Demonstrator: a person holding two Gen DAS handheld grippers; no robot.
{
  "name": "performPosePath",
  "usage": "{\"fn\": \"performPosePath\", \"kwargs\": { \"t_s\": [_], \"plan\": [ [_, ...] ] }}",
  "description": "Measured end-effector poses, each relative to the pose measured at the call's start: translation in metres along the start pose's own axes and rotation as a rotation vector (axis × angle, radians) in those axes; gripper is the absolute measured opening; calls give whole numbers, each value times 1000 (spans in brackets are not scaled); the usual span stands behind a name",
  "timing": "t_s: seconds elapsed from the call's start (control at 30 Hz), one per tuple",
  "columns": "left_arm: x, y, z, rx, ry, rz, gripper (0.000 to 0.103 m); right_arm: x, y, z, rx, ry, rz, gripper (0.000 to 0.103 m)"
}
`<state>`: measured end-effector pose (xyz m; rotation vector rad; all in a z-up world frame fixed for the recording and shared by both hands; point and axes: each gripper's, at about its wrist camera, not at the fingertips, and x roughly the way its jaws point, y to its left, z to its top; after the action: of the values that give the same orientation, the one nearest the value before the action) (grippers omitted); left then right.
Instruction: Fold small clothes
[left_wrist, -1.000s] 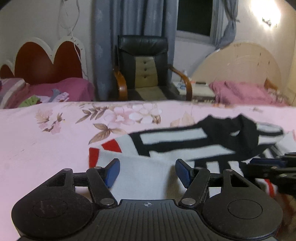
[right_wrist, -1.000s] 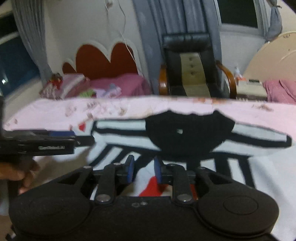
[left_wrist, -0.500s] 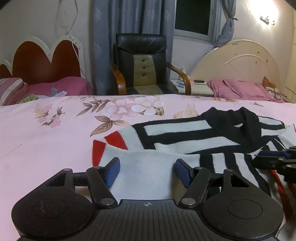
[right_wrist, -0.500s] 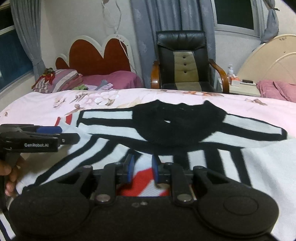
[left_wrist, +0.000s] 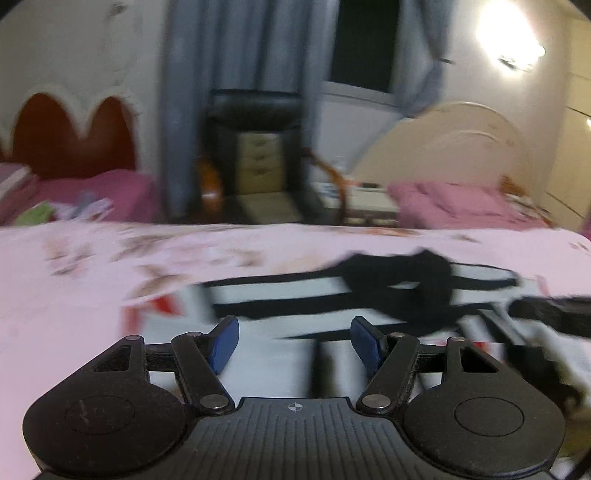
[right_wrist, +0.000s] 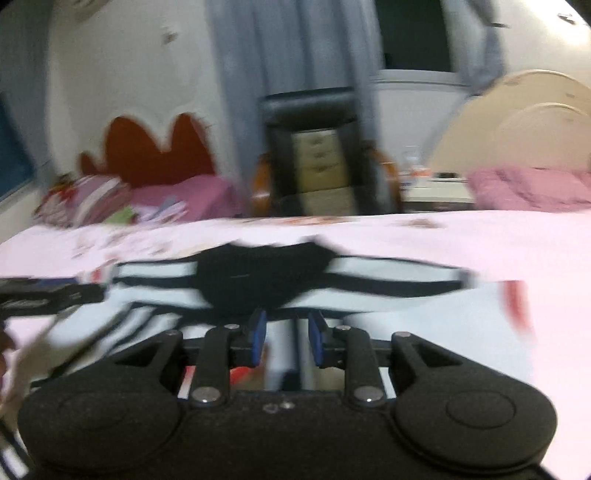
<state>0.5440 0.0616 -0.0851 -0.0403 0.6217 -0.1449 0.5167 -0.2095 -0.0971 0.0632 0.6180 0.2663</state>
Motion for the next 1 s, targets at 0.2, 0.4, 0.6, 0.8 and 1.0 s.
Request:
{"fn": "performPosePath", "kwargs": {
  "t_s": [0.2,0.4,0.6,0.8,1.0],
  "plan": [
    [38,-77,-8,96,88,-69,67,3,-80,8,42,37,-195,21],
    [49,-97,-12,135,87,-1,74,16,-127,0,46,84,-242,26],
    [9,-108,-12,106,24,-18,74,-28,-124,-11,86,3,-104,24],
    [-1,-127,-50,158,75,24,74,-60,-95,-43,-16,33,18,25],
    [-39,-113,-54,102,-6,88,74,-64,-82,-45,51,73,139,34]
  ]
}}
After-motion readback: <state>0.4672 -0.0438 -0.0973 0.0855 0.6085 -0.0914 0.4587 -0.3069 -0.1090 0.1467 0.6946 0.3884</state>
